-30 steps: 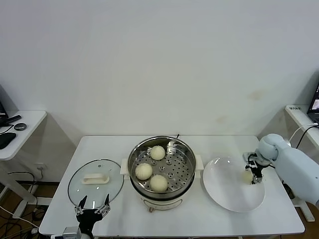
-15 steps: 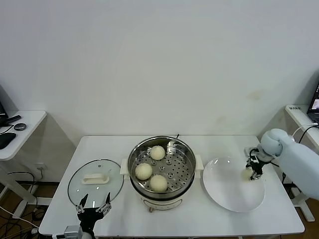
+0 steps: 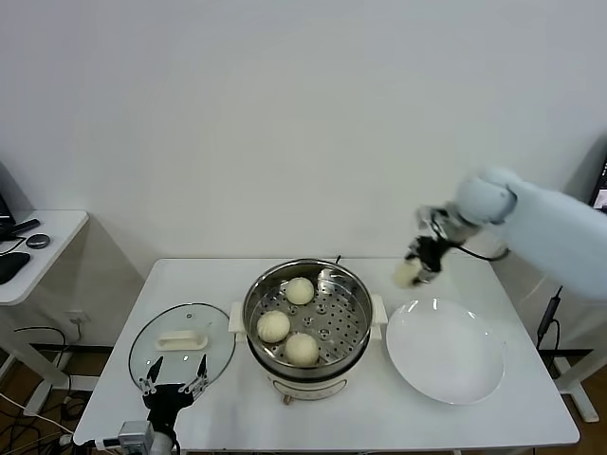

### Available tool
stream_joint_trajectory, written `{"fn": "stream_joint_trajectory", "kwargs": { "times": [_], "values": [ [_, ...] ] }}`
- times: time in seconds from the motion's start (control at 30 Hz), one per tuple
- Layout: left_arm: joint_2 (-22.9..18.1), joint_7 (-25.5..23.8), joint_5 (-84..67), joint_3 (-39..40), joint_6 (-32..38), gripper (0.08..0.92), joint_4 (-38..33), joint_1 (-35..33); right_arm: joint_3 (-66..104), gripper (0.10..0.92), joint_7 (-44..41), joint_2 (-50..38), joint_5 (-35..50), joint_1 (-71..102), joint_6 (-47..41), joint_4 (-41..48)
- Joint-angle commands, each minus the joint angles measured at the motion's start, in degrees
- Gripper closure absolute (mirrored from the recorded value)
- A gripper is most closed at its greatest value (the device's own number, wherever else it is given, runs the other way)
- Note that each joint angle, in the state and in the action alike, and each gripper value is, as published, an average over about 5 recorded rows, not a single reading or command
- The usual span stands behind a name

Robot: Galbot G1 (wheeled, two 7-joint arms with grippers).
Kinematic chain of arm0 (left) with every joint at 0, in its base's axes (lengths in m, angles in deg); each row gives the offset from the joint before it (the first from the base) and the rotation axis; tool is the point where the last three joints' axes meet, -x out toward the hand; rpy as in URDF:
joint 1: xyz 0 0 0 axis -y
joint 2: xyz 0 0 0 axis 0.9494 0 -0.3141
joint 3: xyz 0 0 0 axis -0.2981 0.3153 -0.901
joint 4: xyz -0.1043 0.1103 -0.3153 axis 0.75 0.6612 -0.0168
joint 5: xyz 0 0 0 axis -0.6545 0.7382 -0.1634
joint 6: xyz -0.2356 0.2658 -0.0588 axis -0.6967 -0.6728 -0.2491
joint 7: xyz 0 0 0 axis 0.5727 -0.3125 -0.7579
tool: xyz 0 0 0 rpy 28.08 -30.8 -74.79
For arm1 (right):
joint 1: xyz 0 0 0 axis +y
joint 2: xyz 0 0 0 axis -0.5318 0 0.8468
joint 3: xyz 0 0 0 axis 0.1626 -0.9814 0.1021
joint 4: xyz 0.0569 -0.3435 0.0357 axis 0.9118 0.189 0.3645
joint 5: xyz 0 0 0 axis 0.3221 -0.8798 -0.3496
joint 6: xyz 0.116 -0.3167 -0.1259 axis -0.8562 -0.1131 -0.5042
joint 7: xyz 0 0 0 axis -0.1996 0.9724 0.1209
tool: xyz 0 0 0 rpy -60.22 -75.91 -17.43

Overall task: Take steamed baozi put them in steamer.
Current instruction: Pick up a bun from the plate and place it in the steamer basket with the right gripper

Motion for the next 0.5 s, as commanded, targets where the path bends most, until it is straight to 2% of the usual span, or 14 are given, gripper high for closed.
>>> {"fn": "stream_joint_trajectory", "kwargs": {
  "times": [0.03,0.5],
  "values": [
    [0.7,0.2,0.5,0.1,0.2,0.177,-0.2,0.0,-17.7,0.491,5.1,10.9,24.6,-19.6,-11.8,-7.7],
    [0.8,0.1,0.0,-0.3,0.4,0.177,-0.3,0.1,-15.7,0.49,8.7,21.0,19.0,-7.6,-14.1,-1.9]
  ]
}}
